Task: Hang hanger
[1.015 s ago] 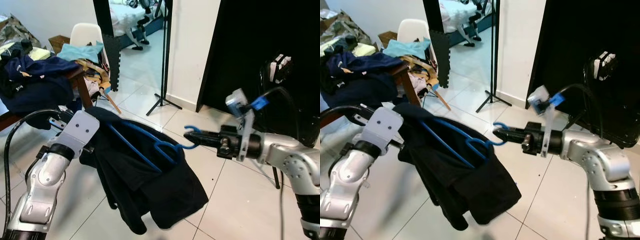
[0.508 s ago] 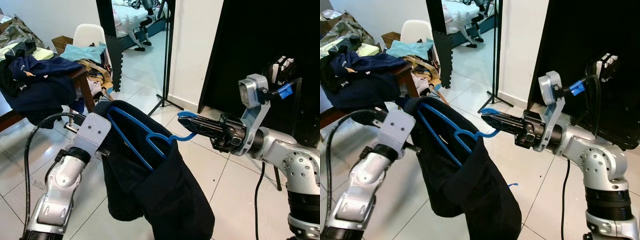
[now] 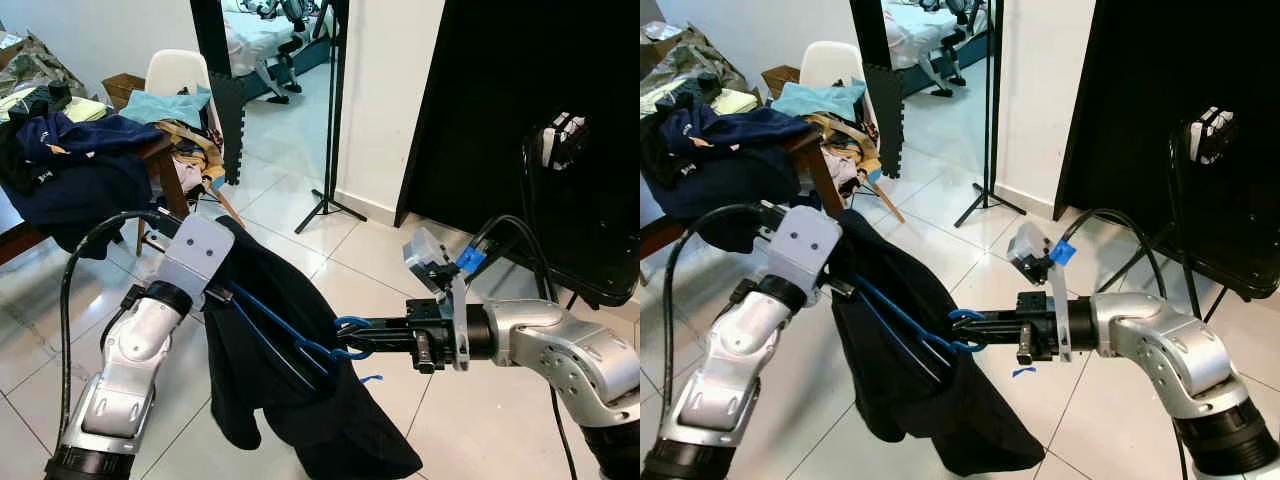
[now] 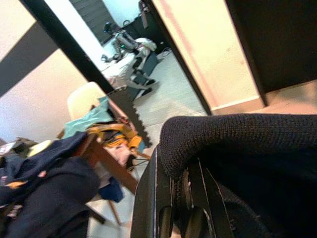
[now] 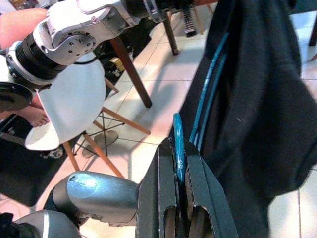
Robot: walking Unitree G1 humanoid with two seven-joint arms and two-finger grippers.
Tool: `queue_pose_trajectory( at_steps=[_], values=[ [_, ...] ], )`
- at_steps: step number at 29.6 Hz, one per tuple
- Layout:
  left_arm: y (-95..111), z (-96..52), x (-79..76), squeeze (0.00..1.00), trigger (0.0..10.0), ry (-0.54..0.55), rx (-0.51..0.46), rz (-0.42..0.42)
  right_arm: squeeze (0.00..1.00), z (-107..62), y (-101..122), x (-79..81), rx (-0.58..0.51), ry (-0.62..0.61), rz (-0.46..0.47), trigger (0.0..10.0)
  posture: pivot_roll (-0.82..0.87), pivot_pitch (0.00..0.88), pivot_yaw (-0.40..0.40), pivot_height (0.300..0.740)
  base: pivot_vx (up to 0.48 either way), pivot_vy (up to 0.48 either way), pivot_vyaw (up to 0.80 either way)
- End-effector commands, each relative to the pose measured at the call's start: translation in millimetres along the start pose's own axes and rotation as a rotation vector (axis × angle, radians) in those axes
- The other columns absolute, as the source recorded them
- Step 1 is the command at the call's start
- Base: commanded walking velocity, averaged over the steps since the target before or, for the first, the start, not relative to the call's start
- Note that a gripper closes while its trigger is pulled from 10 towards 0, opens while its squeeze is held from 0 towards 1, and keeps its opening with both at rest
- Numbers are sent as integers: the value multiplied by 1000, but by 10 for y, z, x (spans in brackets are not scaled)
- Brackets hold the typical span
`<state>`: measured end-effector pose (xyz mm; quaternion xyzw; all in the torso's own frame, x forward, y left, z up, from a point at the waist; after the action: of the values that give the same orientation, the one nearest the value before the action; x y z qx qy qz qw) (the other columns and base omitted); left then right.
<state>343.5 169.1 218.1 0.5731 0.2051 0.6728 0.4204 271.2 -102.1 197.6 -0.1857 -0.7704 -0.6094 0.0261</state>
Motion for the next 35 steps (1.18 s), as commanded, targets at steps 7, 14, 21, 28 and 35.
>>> queue_pose_trajectory(
  at_steps=[7, 14, 21, 28, 35],
  values=[
    [-101, -49, 364, 0, 824, 102, 41, 30, 0, -161, 245, 151, -116, 101, -15, 0, -62, 70, 19, 740, 0, 0, 0],
    [-341, -155, 578, 0, 1294, 201, 130, -75, 0, -311, 439, 150, -244, 124, -3, 0, -59, 71, 20, 740, 0, 0, 0],
    [-384, -150, 379, 0, 2196, 147, 147, -162, 0, -303, 555, 122, -330, 119, -2, 0, -57, 72, 19, 740, 0, 0, 0],
    [212, -61, -699, 0, 8745, -241, -34, -302, 0, 106, 685, -134, -407, -49, 19, 0, -58, 67, 16, 740, 0, 0, 0],
    [554, -169, -1445, 0, 10000, -503, -122, -285, 0, 494, 959, -410, -519, -259, 66, 0, -65, 64, 20, 740, 0, 0, 0]
  ],
)
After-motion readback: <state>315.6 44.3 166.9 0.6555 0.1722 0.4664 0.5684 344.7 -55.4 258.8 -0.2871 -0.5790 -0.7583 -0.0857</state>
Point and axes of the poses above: a point about 5 cm out from each wrist's last joint towards the gripper, its own z axis pointing out of the wrist towards the gripper, its own y axis along the axis of the wrist's last joint, x = y × z, the point moved 5 cm from there along z, pointing out of the wrist towards the gripper, and after that the axes turned 5 degrees about z, right-handed, at the moved point
